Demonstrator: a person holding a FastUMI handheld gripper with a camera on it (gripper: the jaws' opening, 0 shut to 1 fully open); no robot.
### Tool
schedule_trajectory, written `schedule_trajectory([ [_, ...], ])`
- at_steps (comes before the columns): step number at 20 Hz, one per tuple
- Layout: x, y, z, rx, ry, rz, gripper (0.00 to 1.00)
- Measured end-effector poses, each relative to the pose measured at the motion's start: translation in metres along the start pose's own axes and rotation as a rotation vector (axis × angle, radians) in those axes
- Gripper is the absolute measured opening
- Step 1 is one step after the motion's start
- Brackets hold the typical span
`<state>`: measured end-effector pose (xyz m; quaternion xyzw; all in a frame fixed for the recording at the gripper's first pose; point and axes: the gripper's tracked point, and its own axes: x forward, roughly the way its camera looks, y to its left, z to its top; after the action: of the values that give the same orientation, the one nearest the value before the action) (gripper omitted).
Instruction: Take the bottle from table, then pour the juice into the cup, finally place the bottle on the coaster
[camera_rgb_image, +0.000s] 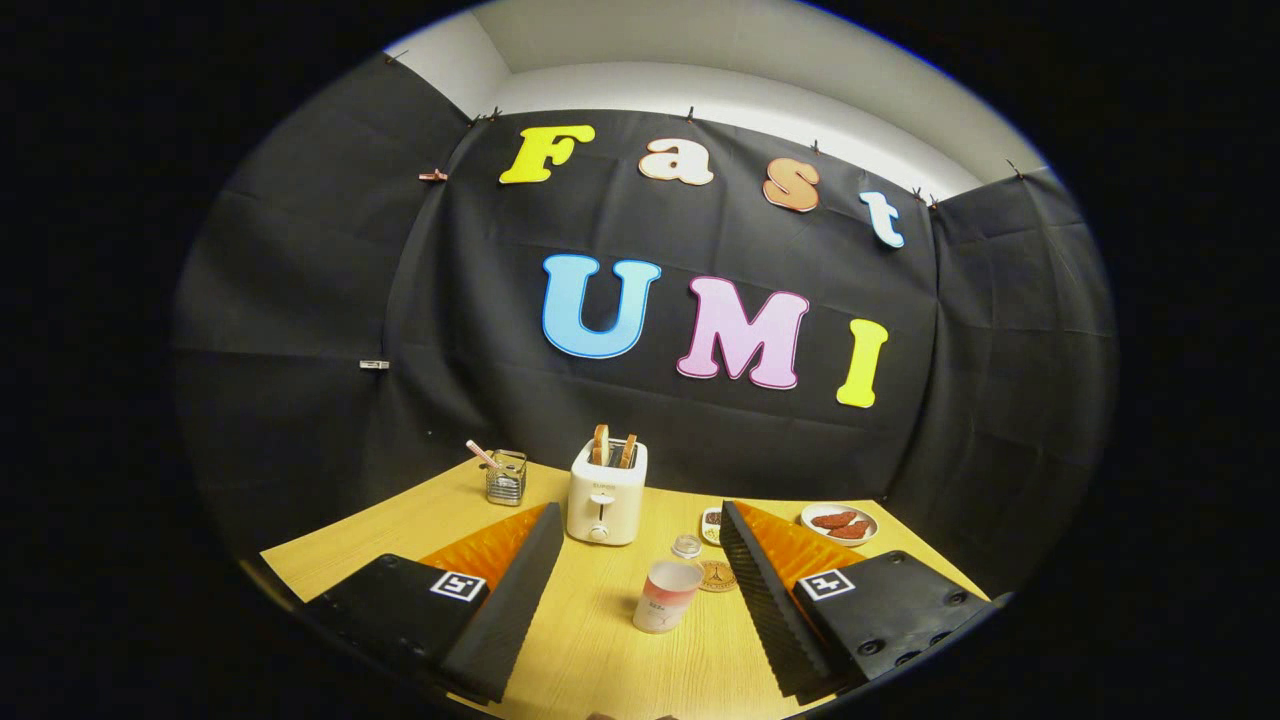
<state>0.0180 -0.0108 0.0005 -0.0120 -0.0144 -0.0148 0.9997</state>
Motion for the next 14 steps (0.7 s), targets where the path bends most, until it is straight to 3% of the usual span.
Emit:
schedule_trajectory([
  [8,-0.001,-0.001,-0.009,0.023,0.003,-0.017,0.97],
  [14,0.002,0.008,-0.039,0.015,0.049,-0.008,0.97],
])
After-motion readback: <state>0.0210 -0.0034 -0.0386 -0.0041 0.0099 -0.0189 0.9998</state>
